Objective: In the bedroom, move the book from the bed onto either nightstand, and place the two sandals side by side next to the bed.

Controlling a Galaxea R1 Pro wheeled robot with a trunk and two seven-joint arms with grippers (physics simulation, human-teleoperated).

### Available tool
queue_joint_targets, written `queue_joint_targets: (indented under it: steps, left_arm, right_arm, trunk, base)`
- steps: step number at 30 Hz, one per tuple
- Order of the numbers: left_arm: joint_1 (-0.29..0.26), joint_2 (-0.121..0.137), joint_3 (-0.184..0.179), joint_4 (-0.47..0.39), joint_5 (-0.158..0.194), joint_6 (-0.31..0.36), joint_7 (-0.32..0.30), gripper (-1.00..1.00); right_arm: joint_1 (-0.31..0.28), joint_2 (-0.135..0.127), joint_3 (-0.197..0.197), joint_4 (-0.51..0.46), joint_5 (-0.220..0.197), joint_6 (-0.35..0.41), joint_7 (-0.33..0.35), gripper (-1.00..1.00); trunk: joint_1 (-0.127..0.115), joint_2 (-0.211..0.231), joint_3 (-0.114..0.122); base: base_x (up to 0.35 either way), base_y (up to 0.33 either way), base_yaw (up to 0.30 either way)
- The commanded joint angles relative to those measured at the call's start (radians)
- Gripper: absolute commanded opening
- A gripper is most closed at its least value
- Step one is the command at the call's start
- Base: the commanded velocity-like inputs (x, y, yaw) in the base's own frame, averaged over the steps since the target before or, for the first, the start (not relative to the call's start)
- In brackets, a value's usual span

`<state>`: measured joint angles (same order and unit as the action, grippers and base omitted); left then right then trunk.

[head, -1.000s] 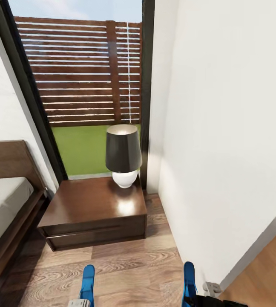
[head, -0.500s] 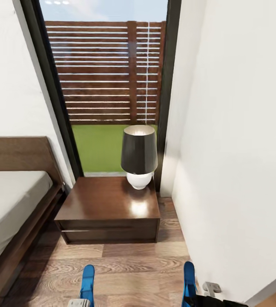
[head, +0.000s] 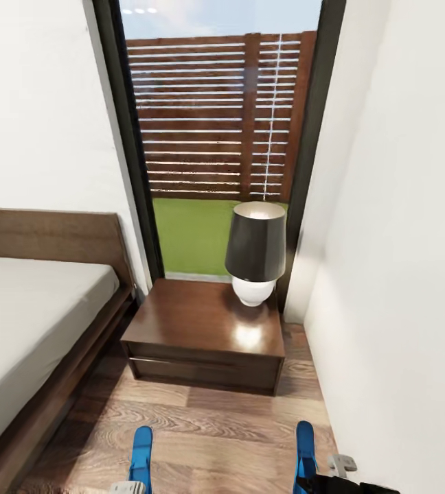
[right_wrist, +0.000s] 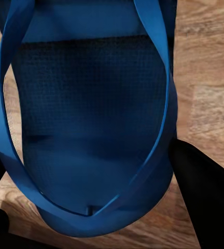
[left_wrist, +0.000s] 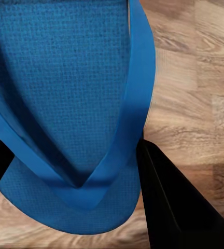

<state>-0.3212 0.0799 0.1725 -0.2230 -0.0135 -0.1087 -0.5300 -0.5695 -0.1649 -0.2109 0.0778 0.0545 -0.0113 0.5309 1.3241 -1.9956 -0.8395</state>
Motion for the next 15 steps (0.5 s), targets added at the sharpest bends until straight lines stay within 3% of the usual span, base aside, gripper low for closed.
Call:
queue_joint_targets:
  steps: [1,15]
  left_arm:
    - [-0.001,0.0,0.005,0.001,-0.003,-0.003,-0.005,-1.0]
    - [-0.001,0.0,0.004,0.002,-0.005,-0.003,-0.005,-1.0]
  right_arm:
    - [-0.001,-0.001,-0.008,0.003,0.005,-0.001,0.003,-1.0]
    - [-0.001,-0.001,-0.008,0.003,0.005,-0.001,0.003,-1.0]
  trunk:
    - [0.0,0.0,-0.001]
    - [0.0,0.0,-0.001]
  base:
    - [0.0,0.0,0.287]
    - [0.0,0.0,0.287]
